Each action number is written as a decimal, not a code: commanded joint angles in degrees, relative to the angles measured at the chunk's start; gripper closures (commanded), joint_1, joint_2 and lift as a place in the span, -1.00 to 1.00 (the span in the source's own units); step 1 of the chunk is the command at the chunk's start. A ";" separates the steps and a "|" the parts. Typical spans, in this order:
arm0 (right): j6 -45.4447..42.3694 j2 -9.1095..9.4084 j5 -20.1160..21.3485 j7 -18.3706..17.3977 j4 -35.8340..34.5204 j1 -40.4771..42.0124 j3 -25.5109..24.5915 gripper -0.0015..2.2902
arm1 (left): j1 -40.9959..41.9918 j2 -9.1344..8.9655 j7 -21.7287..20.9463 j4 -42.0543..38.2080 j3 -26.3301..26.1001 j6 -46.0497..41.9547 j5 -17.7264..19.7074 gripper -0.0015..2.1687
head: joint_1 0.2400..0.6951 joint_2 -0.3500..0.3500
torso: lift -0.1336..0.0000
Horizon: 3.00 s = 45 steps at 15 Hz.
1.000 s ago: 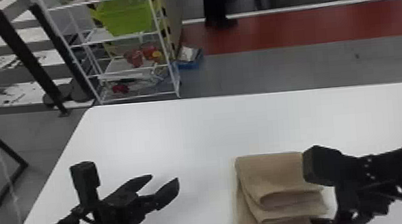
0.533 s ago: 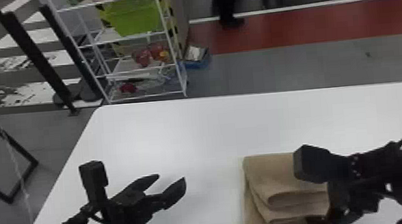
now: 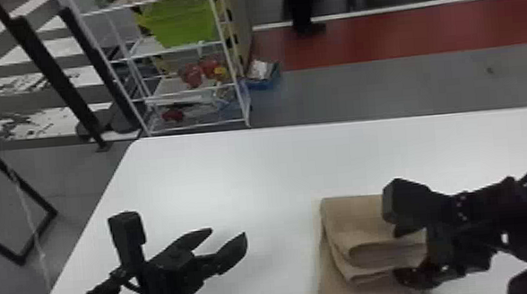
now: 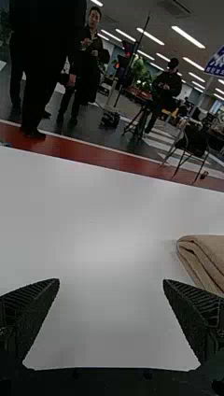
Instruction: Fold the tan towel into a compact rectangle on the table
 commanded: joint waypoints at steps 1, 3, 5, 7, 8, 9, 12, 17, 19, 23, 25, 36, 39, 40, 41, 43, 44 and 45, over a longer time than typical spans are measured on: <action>0.40 0.38 -0.42 -0.09 -0.18 -0.43 0.08 -0.58 | 0.00 -0.41 -0.01 0.03 0.00 -0.17 0.02 -0.94 | 1.00 0.61 | -0.84; 0.57 0.47 -0.33 -0.26 -0.09 -0.86 -0.01 -0.58 | 0.00 -0.41 -0.01 0.03 0.00 -0.17 0.02 -0.94 | 1.00 0.62 | -0.84; 0.57 0.47 0.02 -0.96 0.17 -1.22 -0.01 -0.56 | 0.00 -0.41 -0.18 0.03 0.00 -0.35 0.02 -0.94 | 1.00 0.62 | -0.84; 0.57 0.47 0.29 -1.49 0.79 -1.74 -0.01 -0.49 | 0.00 -0.41 -0.18 0.11 0.00 -0.35 0.02 -0.94 | 1.00 0.61 | -0.84; 0.57 0.47 0.55 -1.67 1.40 -2.01 -0.01 -0.49 | 0.00 -0.41 -0.27 0.11 0.00 -0.35 -0.07 -0.94 | 1.00 0.60 | -0.84; 0.57 0.74 0.46 -1.75 1.84 -2.18 -0.01 -0.49 | 0.00 -0.41 -0.27 0.03 0.09 -0.17 -0.07 -0.94 | 1.00 0.59 | -0.84; 0.75 1.53 0.29 -1.75 2.28 -2.53 -0.01 -0.49 | 0.00 -0.41 -0.36 -0.06 0.44 -0.17 -0.07 -0.94 | 1.00 0.58 | -0.84; 2.15 3.20 0.55 -3.16 5.89 -5.00 1.14 -0.34 | -0.53 -0.41 -0.18 0.29 0.53 -0.17 -0.07 -0.94 | 1.00 0.59 | -0.84; 2.86 3.90 0.46 -3.07 7.12 -6.31 1.75 -0.33 | -0.62 -0.41 -0.18 0.29 0.88 -0.17 -0.07 -0.94 | 1.00 0.59 | -0.84; 2.68 5.48 -0.07 -3.42 9.23 -7.54 1.84 0.08 | -1.32 -0.41 -0.54 0.64 1.41 -0.17 0.02 -0.94 | 1.00 0.64 | -0.84; 2.86 5.83 -0.94 -3.42 9.05 -8.42 1.66 0.08 | -1.67 -0.41 -0.80 0.82 1.32 -0.17 -0.07 -0.94 | 1.00 0.65 | -0.84; 2.68 7.33 -3.76 -7.73 5.54 -9.39 -2.12 0.14 | -1.58 -0.41 -5.63 1.96 -0.35 0.18 -0.24 -0.94 | 1.00 0.63 | -0.84; 1.98 9.17 -4.72 -10.10 5.71 -9.74 -4.66 0.14 | -1.67 -0.41 -4.40 2.84 -3.78 -2.28 -0.15 -0.94 | 1.00 0.54 | -0.84; 1.98 9.61 -5.16 -10.28 5.71 -9.92 -4.93 0.14 | -2.02 -0.41 -3.70 3.63 -4.92 -4.39 -0.24 -0.94 | 1.00 0.52 | -0.84; 1.98 9.52 -5.69 -10.28 5.18 -9.83 -5.02 0.14 | -2.29 -0.41 -2.82 3.89 -5.89 -5.09 -0.33 -0.94 | 1.00 0.49 | -0.84; 2.15 9.61 -5.87 -10.10 4.30 -9.39 -5.02 0.14 | -2.37 -0.41 -2.82 3.45 -7.12 -5.09 -0.42 -0.94 | 1.00 0.45 | -0.84; 2.51 9.52 -5.95 -9.75 4.04 -9.21 -4.93 0.14 | -2.37 -0.41 -3.17 3.19 -7.65 -4.92 -0.33 -0.94 | 1.00 0.43 | -0.84; 2.51 9.52 -5.95 -9.40 3.69 -8.86 -4.93 0.14 | -2.20 -0.41 -3.17 2.75 -8.26 -4.92 -0.42 -0.94 | 1.00 0.42 | -0.84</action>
